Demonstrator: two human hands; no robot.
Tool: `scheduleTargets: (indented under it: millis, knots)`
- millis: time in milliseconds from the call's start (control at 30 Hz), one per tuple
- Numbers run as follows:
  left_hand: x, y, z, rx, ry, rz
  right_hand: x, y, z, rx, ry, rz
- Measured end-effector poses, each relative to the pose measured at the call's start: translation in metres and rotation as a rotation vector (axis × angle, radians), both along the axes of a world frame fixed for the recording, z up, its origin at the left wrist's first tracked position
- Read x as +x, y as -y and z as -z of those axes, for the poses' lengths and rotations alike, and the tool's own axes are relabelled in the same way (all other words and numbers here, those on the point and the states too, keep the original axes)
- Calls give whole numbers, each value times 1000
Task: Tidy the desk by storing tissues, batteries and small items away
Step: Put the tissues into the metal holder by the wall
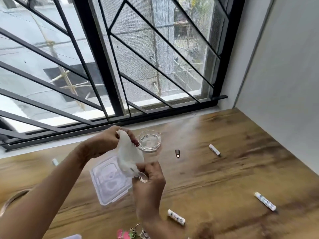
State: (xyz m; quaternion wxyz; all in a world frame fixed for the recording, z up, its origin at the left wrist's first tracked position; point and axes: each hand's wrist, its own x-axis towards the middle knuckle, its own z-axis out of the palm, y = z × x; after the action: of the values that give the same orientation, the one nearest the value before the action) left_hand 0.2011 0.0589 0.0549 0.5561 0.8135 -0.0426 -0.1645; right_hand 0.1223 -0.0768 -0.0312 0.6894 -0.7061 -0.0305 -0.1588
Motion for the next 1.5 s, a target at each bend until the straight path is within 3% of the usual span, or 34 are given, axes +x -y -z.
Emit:
scheduleTargets:
  millis: [300, 533, 733, 933, 1200, 1367, 1500]
  knots:
    - [6, -4, 7, 69, 43, -20, -5, -5, 17, -33, 17, -41]
    - [11, -4, 4, 134, 33, 1, -3, 0, 13, -227, 225, 46]
    - [12, 5, 15, 150, 48, -17, -1, 11, 32, -269, 215, 30]
    - [4, 14, 32, 299, 59, -46, -4, 22, 40, -372, 279, 74]
    - [-6, 20, 45, 450, 174, -91, -8, 33, 54, -436, 220, 34]
    - [-15, 19, 49, 326, 220, -116, -9, 34, 53, -484, 201, -14]
    - [-17, 14, 56, 380, 291, -170, -11, 33, 51, -478, 149, -44]
